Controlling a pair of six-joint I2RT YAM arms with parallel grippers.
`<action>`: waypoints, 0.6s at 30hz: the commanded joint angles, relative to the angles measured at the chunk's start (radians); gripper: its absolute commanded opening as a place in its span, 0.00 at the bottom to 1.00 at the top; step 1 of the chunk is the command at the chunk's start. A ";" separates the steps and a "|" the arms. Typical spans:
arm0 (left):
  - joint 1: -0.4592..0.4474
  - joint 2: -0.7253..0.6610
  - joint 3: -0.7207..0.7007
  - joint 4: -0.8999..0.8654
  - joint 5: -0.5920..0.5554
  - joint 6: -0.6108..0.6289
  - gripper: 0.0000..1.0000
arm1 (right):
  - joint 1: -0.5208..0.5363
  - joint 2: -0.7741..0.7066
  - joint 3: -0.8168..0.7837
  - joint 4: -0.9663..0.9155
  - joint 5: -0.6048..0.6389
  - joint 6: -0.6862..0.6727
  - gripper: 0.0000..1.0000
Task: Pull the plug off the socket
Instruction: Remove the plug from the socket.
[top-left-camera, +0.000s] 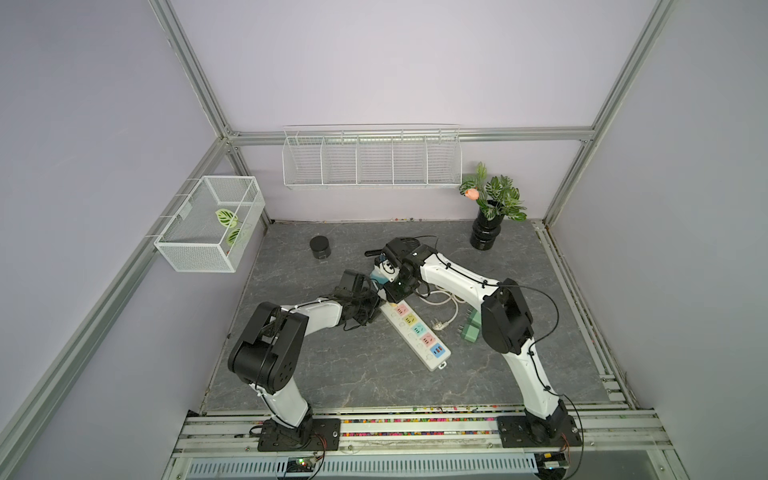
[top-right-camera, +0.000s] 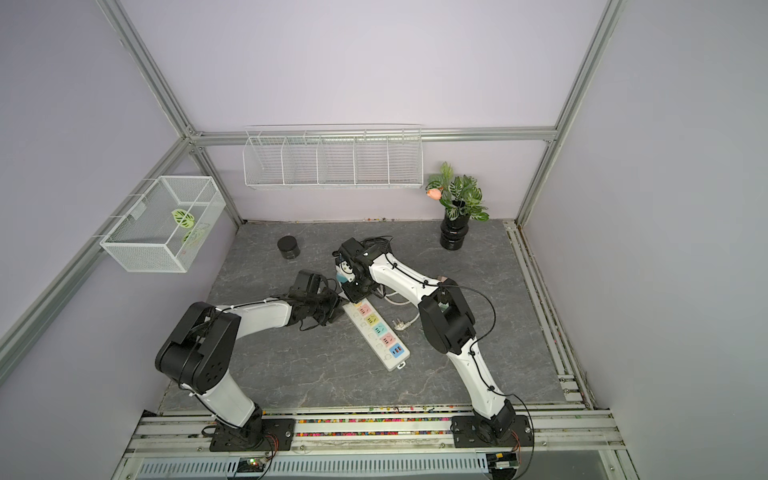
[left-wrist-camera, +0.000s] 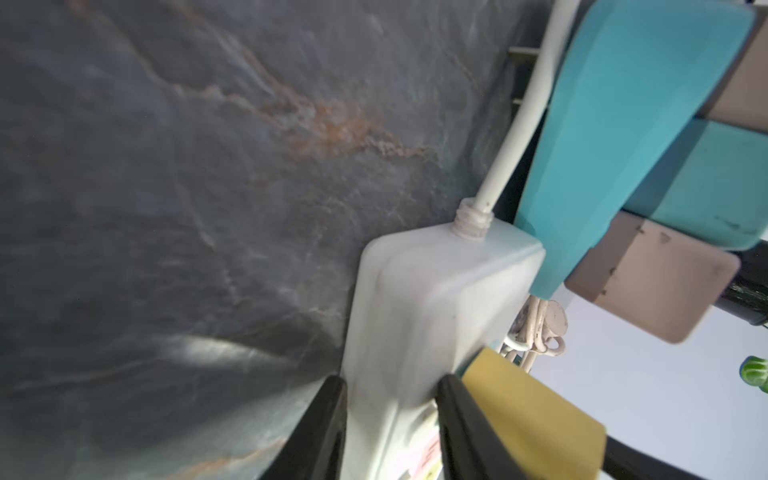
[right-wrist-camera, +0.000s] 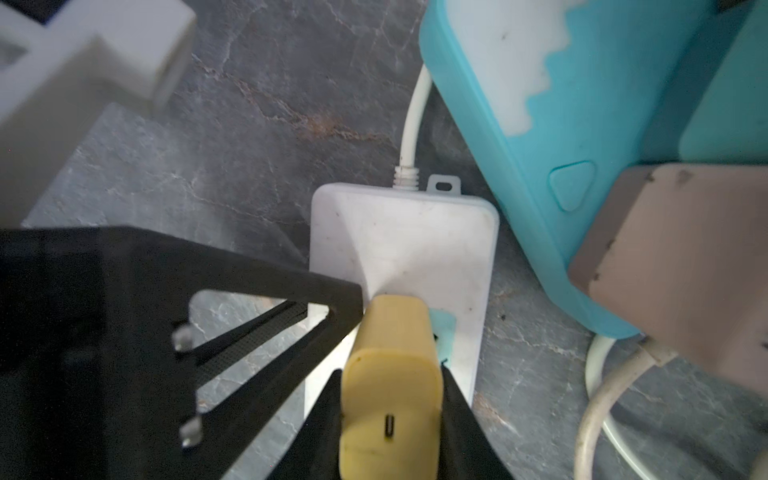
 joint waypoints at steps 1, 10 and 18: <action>0.002 0.071 -0.051 -0.094 -0.021 -0.062 0.40 | 0.018 0.057 0.077 -0.030 -0.042 0.019 0.29; 0.004 0.075 -0.121 -0.046 -0.027 -0.108 0.40 | -0.032 -0.012 -0.081 -0.030 0.002 0.010 0.25; 0.007 0.092 -0.109 -0.044 -0.021 -0.099 0.40 | 0.042 0.025 0.072 -0.034 0.166 0.071 0.24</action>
